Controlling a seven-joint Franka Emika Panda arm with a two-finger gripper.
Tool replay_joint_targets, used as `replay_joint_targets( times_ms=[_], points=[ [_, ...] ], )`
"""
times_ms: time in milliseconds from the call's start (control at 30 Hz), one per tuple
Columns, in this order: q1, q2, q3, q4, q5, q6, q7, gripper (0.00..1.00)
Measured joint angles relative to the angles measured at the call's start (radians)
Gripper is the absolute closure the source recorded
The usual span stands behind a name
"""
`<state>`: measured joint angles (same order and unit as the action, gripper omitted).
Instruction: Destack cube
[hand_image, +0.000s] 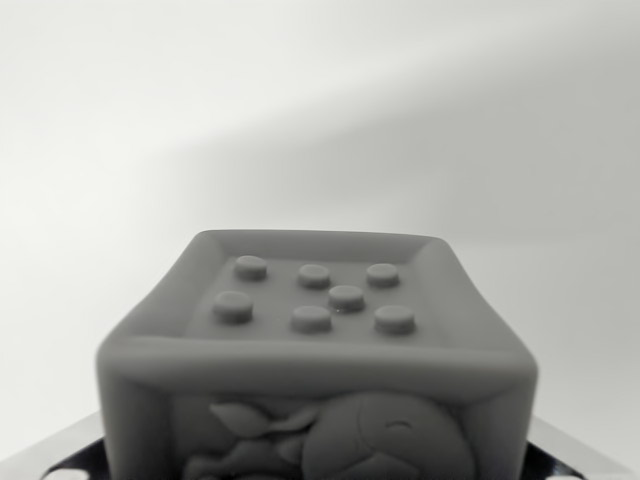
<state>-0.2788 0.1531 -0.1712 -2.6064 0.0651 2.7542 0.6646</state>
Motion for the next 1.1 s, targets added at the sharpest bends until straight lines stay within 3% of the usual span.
replay_joint_targets(
  times_ms=[300, 500, 733, 1100],
  points=[
    [-0.005, 0.087, 0.017, 0.009, 0.045, 0.072, -0.03, 1.0],
    [-0.018, 0.142, 0.035, 0.019, 0.073, 0.115, -0.051, 1.0],
    [-0.036, 0.188, 0.057, 0.03, 0.09, 0.152, -0.065, 1.0],
    [-0.061, 0.245, 0.084, 0.046, 0.101, 0.195, -0.076, 1.0]
  ],
)
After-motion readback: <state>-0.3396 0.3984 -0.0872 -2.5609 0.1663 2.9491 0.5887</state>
